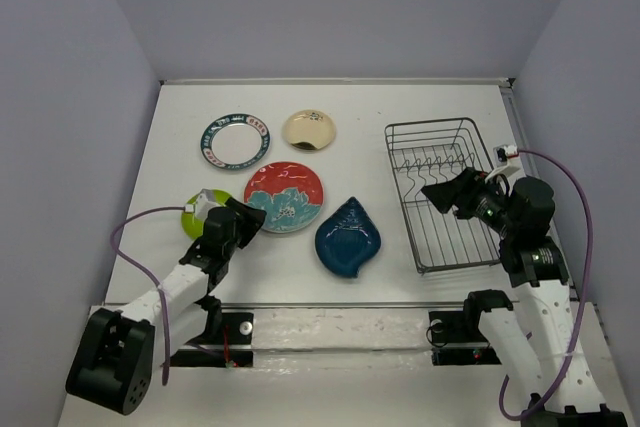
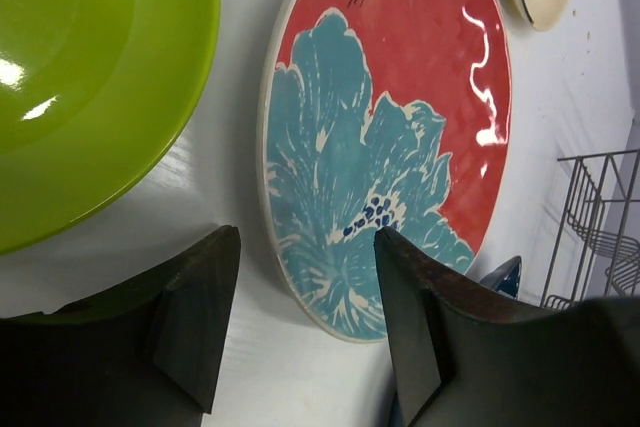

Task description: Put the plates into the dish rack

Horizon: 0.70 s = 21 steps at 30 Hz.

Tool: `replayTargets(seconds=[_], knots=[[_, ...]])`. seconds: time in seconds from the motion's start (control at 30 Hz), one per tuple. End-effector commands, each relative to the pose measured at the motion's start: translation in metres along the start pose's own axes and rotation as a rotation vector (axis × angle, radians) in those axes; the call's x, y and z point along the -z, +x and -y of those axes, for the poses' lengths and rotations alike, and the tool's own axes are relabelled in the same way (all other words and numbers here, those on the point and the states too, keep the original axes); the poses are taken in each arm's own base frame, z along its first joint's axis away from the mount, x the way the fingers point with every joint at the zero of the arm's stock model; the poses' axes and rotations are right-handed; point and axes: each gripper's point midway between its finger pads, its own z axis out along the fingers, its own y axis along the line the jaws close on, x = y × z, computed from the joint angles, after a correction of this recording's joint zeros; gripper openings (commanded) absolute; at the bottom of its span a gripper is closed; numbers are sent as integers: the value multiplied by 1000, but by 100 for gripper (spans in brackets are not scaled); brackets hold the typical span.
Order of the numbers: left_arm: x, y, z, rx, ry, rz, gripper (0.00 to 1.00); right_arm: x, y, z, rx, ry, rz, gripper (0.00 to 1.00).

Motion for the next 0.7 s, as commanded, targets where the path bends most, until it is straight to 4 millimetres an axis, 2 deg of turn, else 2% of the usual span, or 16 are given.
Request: replayTargets(seconds=[0.0, 0.07, 0.23, 0.37, 0.47, 0.5, 0.53, 0.6, 0.63, 0.67], knots=[[-7, -16, 17, 37, 55, 98, 64, -2, -11, -10, 19, -57, 37, 72], [-10, -15, 14, 40, 40, 103, 63, -4, -10, -9, 15, -57, 38, 72], [-18, -15, 13, 53, 40, 127, 52, -8, -10, -10, 5, -72, 30, 71], [-23, -20, 16, 39, 29, 170, 51, -9, -13, -15, 1, -97, 30, 71], [-25, -21, 18, 34, 28, 181, 44, -10, -13, -16, -2, -106, 29, 71], [-25, -20, 19, 34, 30, 179, 41, -10, -13, -16, -2, -107, 28, 71], [-24, -20, 17, 35, 27, 185, 32, -10, -13, -16, -8, -106, 27, 71], [-23, -21, 18, 30, 34, 198, 22, -11, -13, -16, -8, -109, 28, 71], [-22, -21, 17, 28, 35, 201, 10, -11, -14, -17, -13, -111, 28, 71], [-22, -20, 19, 29, 41, 201, 6, -11, -15, -18, -12, -114, 30, 71]])
